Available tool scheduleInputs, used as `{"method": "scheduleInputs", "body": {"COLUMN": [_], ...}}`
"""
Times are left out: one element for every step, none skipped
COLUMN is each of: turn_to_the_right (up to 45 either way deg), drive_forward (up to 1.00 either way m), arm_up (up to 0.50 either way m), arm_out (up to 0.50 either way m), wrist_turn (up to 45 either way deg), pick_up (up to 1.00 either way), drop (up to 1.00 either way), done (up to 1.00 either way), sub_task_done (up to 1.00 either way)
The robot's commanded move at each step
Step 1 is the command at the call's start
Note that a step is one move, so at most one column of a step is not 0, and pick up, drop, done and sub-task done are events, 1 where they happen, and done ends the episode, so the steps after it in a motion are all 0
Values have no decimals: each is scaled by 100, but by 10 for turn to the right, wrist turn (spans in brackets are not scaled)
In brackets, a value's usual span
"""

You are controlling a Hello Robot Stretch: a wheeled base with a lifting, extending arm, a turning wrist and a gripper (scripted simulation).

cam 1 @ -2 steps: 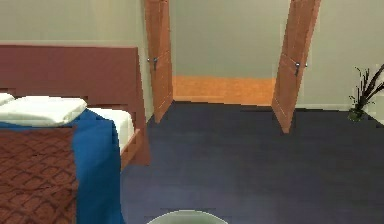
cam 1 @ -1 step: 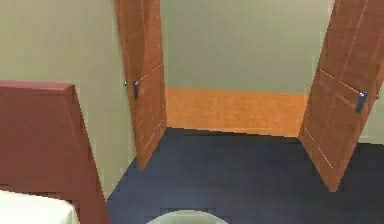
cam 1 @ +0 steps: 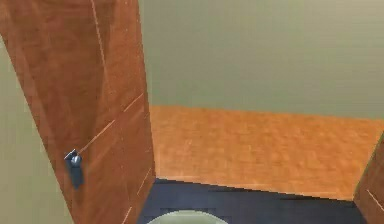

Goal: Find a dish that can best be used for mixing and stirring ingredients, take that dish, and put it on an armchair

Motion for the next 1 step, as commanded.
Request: {"method": "scheduleInputs", "body": {"turn_to_the_right": [0], "drive_forward": [100], "arm_up": [0], "arm_out": [0], "wrist_turn": [0], "pick_up": [0], "drop": [0], "done": [0], "sub_task_done": [0]}}
